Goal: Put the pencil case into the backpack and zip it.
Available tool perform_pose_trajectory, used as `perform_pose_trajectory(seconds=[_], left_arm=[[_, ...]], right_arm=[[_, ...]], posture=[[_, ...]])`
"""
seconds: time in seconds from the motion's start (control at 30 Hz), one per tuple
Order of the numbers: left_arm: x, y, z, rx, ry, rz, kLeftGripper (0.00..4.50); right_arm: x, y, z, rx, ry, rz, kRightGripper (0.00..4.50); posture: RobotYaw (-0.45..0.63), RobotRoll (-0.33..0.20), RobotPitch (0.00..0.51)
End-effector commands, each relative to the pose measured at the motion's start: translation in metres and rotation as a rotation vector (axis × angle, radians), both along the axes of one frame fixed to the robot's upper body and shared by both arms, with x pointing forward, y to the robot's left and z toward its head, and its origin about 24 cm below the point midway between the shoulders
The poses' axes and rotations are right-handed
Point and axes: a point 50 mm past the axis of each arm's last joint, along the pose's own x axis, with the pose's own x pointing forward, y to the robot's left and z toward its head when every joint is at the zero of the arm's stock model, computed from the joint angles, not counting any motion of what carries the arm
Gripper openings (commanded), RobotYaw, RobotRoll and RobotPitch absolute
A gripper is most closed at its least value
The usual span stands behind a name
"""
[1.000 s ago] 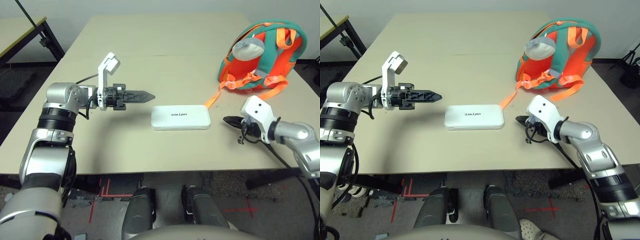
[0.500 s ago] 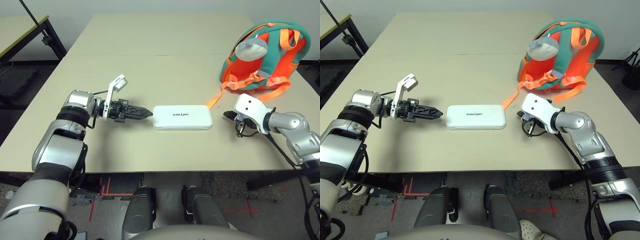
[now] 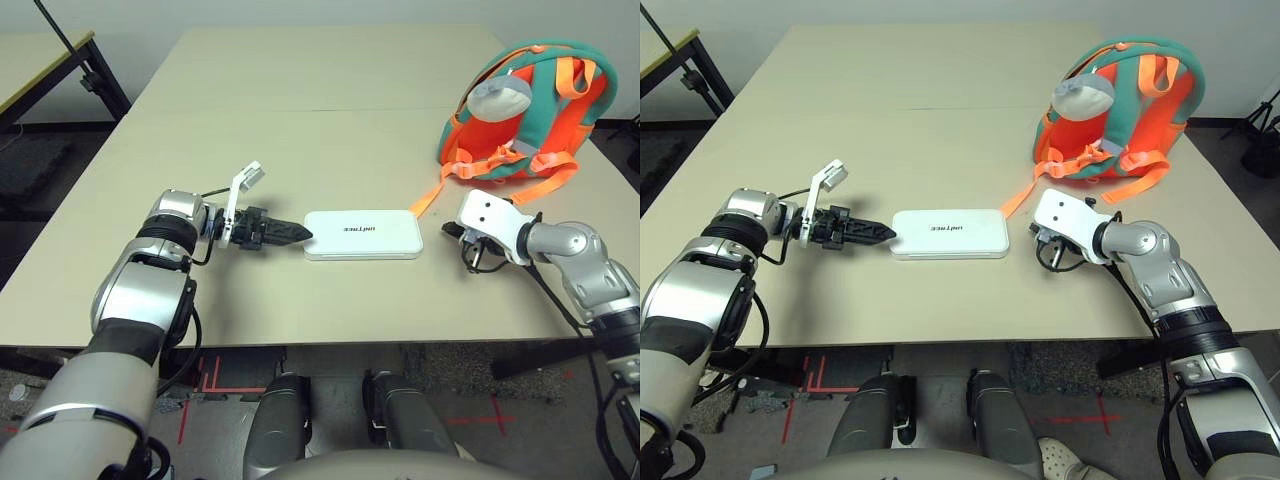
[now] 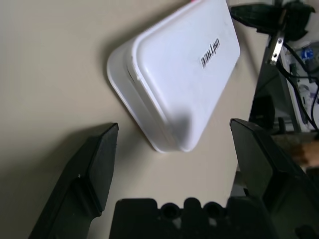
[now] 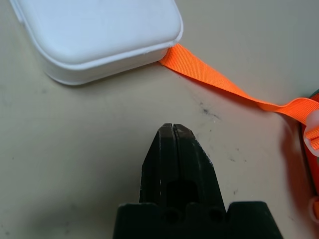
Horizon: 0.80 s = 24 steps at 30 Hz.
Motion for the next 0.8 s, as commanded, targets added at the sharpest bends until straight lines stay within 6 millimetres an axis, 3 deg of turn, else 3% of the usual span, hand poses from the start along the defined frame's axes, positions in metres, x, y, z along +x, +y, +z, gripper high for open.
perform_pose_trajectory(seconds=[0.03, 0.6, 0.8], left_arm=[[0.003, 0.002, 0.003, 0.037, -0.008, 0.034, 4.50], [0.001, 0.002, -0.003, 0.067, 0.048, 0.096, 4.50], [-0.007, 0.004, -0.014, 0.092, 0.089, 0.071, 4.50]], right_arm=[[0.000, 0.002, -0.006, -0.028, 0.019, 0.018, 0.02], [0.006, 0.038, -0.011, -0.050, 0.013, 0.128, 0.02], [0.007, 0.049, -0.016, -0.034, 0.015, 0.150, 0.02]], posture=[[0.01, 0.000, 0.096], [0.03, 0.000, 0.106], [0.05, 0.000, 0.120]])
